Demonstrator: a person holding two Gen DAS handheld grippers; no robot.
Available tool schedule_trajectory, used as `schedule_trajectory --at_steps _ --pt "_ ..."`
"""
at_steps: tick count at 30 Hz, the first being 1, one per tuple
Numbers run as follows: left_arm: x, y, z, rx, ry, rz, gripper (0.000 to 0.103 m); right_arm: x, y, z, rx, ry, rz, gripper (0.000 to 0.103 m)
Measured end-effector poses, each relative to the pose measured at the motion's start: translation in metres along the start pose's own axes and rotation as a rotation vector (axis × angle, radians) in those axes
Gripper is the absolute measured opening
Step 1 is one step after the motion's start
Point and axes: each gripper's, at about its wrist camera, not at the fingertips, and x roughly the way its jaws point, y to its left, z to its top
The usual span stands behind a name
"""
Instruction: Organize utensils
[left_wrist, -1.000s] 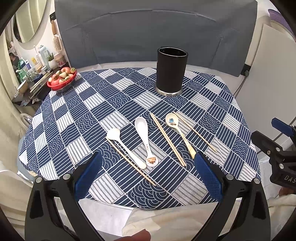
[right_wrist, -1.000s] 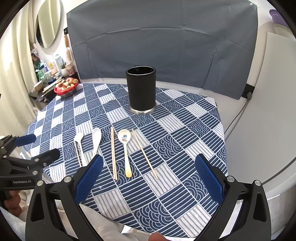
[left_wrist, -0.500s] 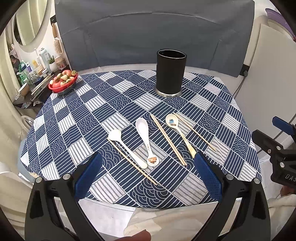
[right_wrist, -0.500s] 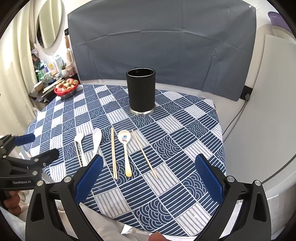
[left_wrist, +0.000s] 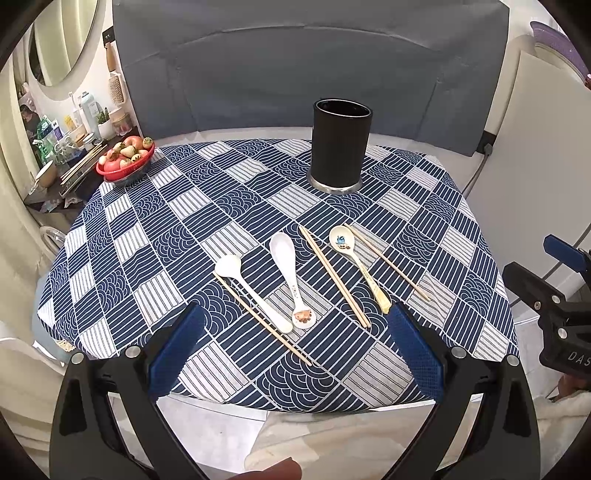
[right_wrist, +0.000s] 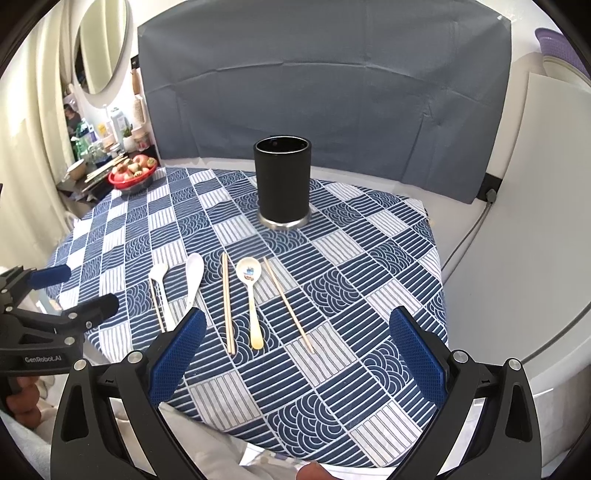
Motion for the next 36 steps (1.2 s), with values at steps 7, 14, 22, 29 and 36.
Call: schedule_trajectory --at_steps 7,14,22,29,36 --pt "-0.003 0.008 0.002 -0.024 -0.017 0.025 0.097 -0.006 -0.004 0.001 0.007 -0.015 -0.026 0.095" --pt "0.002 0.022 0.004 -0.070 0.013 0.037 0.097 -0.002 -0.018 0.005 0.029 0.013 -0.034 0.095" --pt "0.008 0.035 0.009 -0.088 0.036 0.078 0.097 0.013 -0.019 0.003 -0.018 0.062 -0.060 0.095" --pt "0.026 0.053 0.012 -0.130 0.083 0.116 0.097 0.036 -0.015 0.010 -0.062 0.100 -0.084 0.095" --pt "0.057 0.068 0.009 -0.212 0.182 0.132 0.097 0.070 -0.011 0.029 -0.121 0.155 -0.070 0.095"
